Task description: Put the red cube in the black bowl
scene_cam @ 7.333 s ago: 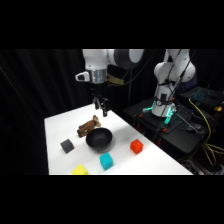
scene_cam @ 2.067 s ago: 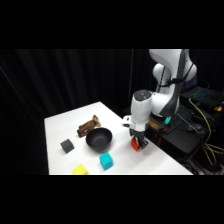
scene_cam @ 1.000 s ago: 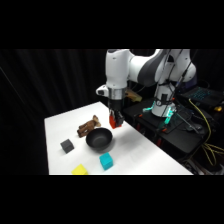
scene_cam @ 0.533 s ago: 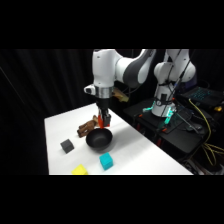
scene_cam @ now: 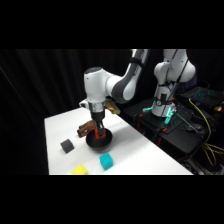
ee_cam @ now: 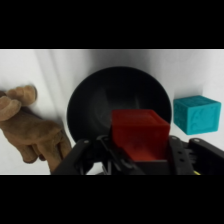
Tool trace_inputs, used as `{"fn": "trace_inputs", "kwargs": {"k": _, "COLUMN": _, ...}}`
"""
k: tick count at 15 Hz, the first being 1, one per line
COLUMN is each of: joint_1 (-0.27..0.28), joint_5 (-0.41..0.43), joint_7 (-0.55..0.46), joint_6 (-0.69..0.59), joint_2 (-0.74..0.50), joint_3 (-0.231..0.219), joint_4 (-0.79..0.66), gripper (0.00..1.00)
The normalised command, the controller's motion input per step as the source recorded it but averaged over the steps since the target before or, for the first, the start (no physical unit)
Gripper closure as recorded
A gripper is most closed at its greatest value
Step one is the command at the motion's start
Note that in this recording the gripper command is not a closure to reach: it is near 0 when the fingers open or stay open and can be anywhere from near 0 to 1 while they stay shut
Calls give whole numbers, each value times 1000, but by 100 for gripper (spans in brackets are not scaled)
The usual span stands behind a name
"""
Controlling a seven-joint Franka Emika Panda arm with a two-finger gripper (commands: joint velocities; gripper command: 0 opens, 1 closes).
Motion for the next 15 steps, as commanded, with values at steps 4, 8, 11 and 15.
{"fn": "trace_inputs", "kwargs": {"k": 4, "joint_1": -39, "joint_5": 180, "joint_7": -247, "joint_6": 26, "joint_2": 61, "joint_3": 19, "joint_4": 104, "gripper": 0}}
{"fn": "trace_inputs", "kwargs": {"k": 8, "joint_1": -81, "joint_5": 261, "joint_7": -298, "joint_6": -163, "joint_2": -164, "joint_3": 97, "joint_4": 11, "gripper": 0}}
{"fn": "trace_inputs", "kwargs": {"k": 11, "joint_1": 2, "joint_5": 123, "joint_7": -116, "joint_6": -339, "joint_2": -406, "joint_3": 21, "joint_4": -95, "gripper": 0}}
{"fn": "trace_inputs", "kwargs": {"k": 15, "joint_1": 86, "joint_5": -23, "joint_7": 75, "joint_6": -425, "joint_2": -605, "joint_3": -40, "joint_4": -167, "gripper": 0}}
